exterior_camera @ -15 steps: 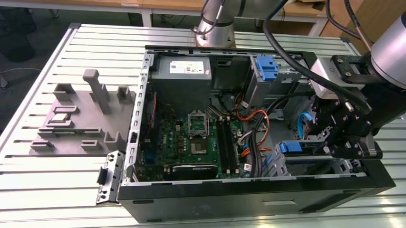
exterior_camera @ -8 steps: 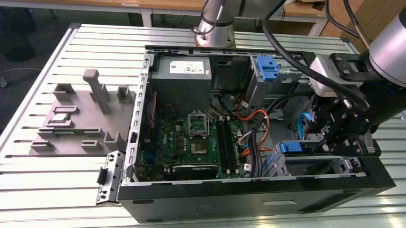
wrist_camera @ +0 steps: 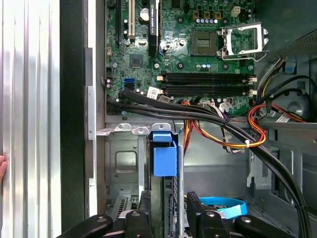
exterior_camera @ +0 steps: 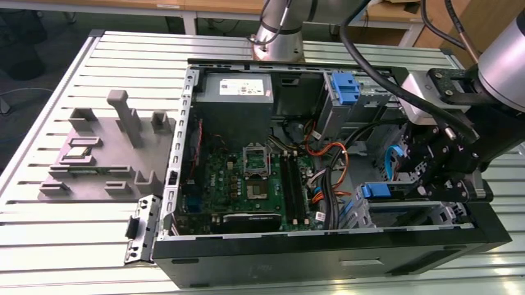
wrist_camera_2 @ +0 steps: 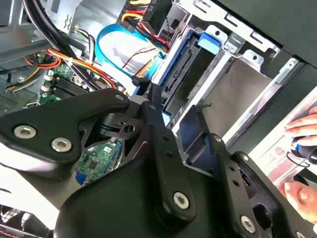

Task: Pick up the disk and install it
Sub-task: 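Insert the disk into the insertion slot, then insert the first disk wire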

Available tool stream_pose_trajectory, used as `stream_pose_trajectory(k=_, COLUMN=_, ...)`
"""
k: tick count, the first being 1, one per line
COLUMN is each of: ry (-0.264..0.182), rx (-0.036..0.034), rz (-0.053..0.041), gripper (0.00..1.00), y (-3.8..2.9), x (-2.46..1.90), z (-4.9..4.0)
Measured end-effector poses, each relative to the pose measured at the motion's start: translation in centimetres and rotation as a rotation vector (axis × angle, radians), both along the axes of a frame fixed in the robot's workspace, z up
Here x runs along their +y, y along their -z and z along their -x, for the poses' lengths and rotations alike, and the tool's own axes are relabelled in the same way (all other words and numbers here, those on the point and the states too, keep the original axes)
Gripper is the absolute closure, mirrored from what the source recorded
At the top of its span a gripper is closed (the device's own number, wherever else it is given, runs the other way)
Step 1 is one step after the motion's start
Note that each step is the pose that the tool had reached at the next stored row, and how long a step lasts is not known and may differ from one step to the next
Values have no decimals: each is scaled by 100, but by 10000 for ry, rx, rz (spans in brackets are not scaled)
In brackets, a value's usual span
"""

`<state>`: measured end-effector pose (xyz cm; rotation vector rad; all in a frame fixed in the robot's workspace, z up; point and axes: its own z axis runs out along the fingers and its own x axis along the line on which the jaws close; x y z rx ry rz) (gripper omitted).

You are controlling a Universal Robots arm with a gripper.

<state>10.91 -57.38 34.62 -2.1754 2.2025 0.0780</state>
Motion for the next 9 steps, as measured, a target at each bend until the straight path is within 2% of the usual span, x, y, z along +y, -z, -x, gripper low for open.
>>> stream_pose_trajectory(k=9, ry=0, rx=0, rz=-1, gripper=58, y=0, x=18, z=-1)
